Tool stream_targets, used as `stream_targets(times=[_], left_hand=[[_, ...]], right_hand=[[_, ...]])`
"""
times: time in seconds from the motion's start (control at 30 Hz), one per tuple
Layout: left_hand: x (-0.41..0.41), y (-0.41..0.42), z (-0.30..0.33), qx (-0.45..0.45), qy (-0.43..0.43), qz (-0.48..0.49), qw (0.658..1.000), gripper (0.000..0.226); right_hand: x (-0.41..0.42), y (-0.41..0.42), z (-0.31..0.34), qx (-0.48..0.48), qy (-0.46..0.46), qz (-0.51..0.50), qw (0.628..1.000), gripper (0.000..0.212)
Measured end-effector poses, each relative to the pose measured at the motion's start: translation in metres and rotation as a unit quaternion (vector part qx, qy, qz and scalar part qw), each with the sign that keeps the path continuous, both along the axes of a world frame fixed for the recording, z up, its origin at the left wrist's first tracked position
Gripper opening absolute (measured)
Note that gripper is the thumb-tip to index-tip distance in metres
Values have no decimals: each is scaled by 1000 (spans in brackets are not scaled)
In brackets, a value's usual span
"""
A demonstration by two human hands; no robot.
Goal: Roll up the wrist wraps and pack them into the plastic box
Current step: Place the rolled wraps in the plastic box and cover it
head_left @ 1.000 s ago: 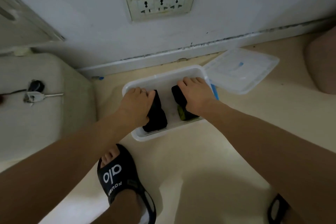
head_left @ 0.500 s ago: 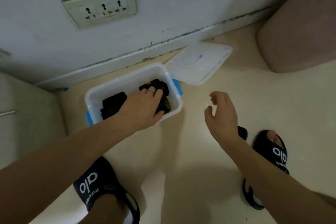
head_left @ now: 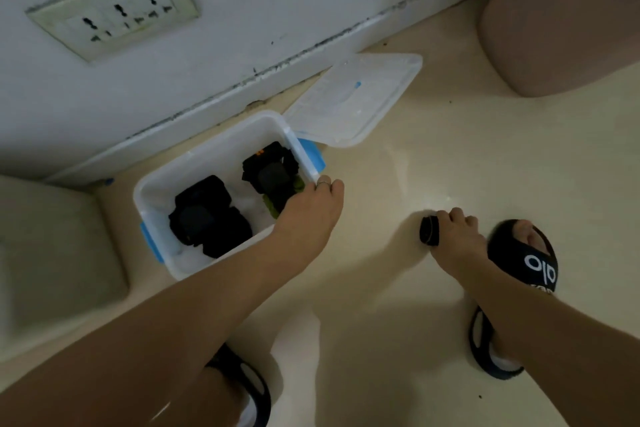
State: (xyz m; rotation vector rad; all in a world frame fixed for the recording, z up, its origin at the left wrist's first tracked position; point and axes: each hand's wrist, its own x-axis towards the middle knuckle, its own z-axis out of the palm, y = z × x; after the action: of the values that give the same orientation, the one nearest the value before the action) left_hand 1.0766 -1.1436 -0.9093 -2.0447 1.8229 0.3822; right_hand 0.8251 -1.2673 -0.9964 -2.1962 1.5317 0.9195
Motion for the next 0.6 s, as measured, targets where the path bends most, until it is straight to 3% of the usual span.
stream_targets(times=[0.17,0.23,0.37,0.5,0.6], left_hand=[[10,0,-7,-29,61,42,997,34],[23,1,-3,-53,81,76,992,41],[56,18,1,-21,103,98,990,51],[82,42,12,-44,73,81,993,57],[93,59,12,-18,66,82,994,64]], right_hand=[[-2,-2,4,4,-56,-35,998,49],[3,-2,18,-26,-143,-107,984,45],[46,7,80,-111,-336,-178,918,47],[134,27,150,-101,-498,-77,858,39],[210,41,166,-46,-497,61,864,44]])
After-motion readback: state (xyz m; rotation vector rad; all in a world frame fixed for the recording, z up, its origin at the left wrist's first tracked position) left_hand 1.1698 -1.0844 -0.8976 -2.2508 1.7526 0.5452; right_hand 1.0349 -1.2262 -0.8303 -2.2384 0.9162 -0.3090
